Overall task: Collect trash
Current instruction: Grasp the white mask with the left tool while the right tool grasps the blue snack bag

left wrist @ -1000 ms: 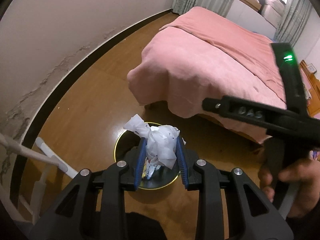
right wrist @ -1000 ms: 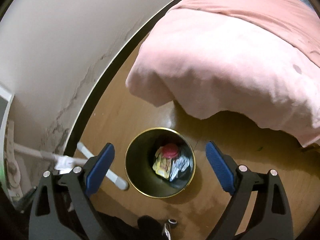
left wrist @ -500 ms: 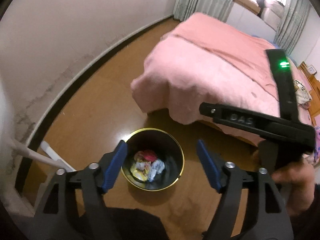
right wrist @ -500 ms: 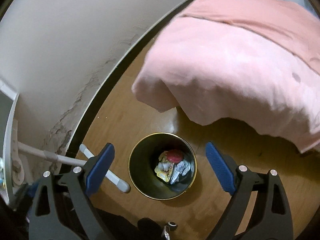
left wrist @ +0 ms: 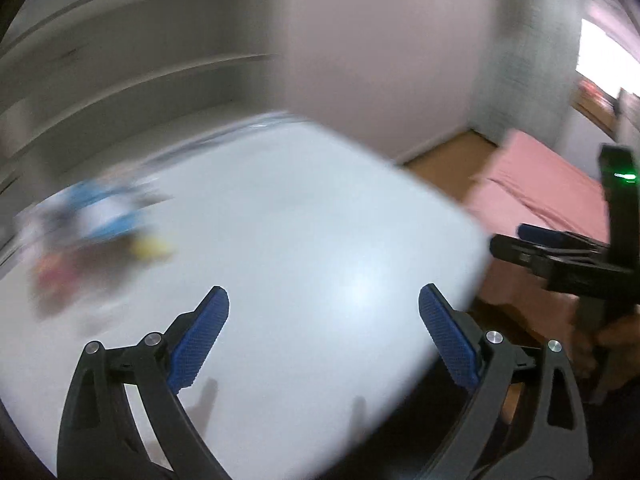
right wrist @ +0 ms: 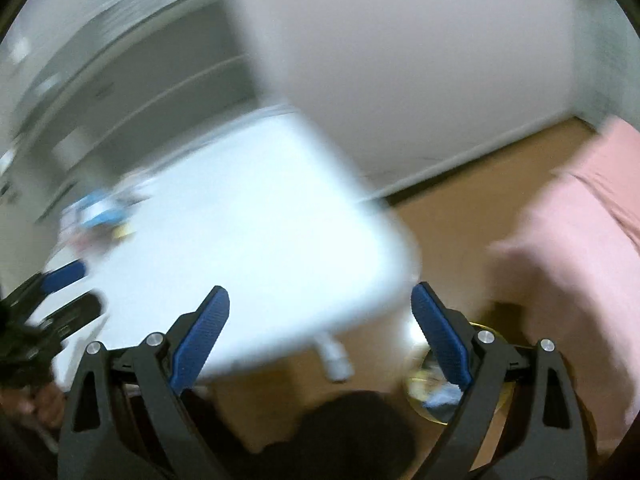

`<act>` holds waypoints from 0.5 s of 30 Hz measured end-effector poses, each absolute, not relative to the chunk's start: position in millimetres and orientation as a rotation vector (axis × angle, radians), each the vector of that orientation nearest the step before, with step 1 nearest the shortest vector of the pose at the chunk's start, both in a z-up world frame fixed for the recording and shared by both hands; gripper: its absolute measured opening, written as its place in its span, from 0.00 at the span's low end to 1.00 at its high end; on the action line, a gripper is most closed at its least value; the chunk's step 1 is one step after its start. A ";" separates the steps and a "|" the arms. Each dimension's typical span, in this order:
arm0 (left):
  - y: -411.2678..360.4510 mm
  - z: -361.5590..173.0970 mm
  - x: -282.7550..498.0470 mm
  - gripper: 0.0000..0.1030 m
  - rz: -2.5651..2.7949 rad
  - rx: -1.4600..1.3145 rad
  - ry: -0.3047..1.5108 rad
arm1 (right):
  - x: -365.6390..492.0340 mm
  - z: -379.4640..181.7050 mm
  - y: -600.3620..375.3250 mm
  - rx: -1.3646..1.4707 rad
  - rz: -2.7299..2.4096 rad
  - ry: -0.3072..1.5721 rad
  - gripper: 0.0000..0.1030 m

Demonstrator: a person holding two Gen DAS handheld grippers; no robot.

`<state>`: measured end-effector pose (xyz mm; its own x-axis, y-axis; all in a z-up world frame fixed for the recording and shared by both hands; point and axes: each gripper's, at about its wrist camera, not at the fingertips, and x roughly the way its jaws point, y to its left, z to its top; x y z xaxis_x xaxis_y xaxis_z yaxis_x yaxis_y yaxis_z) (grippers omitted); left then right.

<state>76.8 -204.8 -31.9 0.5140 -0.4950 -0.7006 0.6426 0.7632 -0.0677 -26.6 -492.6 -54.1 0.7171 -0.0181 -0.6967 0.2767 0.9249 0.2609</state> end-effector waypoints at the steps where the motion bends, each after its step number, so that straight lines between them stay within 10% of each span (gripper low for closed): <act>1: -181.6 -31.9 83.8 0.90 -0.642 0.200 0.769 | -9.6 -50.4 -470.0 0.341 -0.110 0.762 0.86; 15: 19.1 -48.4 119.9 0.90 -0.304 -0.046 0.830 | 185.6 -4.1 -254.2 0.042 0.261 0.776 0.86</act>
<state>119.9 19.1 -48.4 0.6339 -0.2838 -0.7195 0.2484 0.9557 -0.1581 185.6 -254.2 -4.1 0.6835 0.2480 -0.6866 -0.2171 0.9670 0.1332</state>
